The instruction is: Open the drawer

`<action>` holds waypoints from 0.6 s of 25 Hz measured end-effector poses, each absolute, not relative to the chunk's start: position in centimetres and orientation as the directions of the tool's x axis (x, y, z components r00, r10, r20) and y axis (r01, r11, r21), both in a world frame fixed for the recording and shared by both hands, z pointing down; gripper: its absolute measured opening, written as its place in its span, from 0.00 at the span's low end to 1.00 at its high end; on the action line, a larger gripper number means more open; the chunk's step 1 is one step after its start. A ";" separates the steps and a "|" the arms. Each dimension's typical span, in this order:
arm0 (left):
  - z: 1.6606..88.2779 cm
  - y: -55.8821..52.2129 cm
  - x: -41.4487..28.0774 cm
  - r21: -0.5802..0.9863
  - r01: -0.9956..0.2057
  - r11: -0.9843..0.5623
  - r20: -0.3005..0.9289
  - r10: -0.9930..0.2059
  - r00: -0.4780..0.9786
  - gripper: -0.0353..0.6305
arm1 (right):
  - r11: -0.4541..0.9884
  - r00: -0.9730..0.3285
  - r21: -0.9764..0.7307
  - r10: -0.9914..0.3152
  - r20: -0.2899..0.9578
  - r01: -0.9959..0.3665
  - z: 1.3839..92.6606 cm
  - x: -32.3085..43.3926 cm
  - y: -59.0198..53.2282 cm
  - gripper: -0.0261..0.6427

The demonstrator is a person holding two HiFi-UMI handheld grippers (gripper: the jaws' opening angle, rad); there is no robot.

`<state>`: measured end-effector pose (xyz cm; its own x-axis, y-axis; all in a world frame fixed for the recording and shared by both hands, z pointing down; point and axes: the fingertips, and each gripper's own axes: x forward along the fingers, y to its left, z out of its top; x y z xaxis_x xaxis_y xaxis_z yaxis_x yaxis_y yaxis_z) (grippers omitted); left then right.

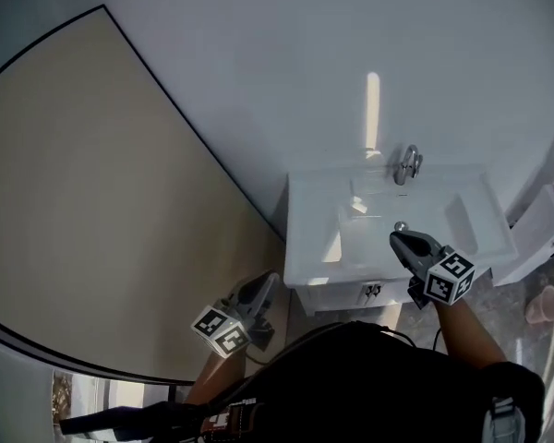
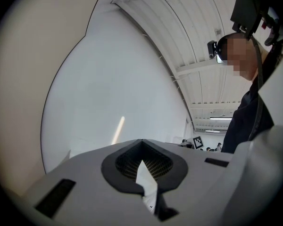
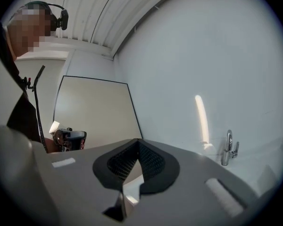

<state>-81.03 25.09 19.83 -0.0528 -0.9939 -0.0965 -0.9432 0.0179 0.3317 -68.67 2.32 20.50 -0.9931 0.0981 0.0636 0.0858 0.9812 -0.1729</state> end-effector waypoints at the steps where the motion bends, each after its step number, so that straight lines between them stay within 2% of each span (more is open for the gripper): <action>1: 20.0 25.1 -82.0 0.330 -0.944 0.002 -0.096 -0.995 -0.036 0.04 | 0.983 -0.995 -0.172 0.081 0.066 0.068 20.5 -69.2 2.4 0.04; 6: 20.4 24.2 -85.4 0.362 -0.931 -0.042 -0.088 -0.996 0.011 0.04 | 0.983 -0.997 -0.185 0.021 0.075 0.006 20.9 -71.3 2.3 0.04; 15: 22.1 20.7 -88.0 0.373 -0.927 -0.032 -0.072 -0.997 0.006 0.04 | 0.979 -0.996 -0.204 0.017 0.093 -0.002 22.6 -73.3 -1.7 0.04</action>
<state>-87.98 20.71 22.07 0.0058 -0.9974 -0.0719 -0.9273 -0.0323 0.3729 -73.32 -1.73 22.65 -0.9955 0.0169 0.0930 -0.0024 0.9790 -0.2040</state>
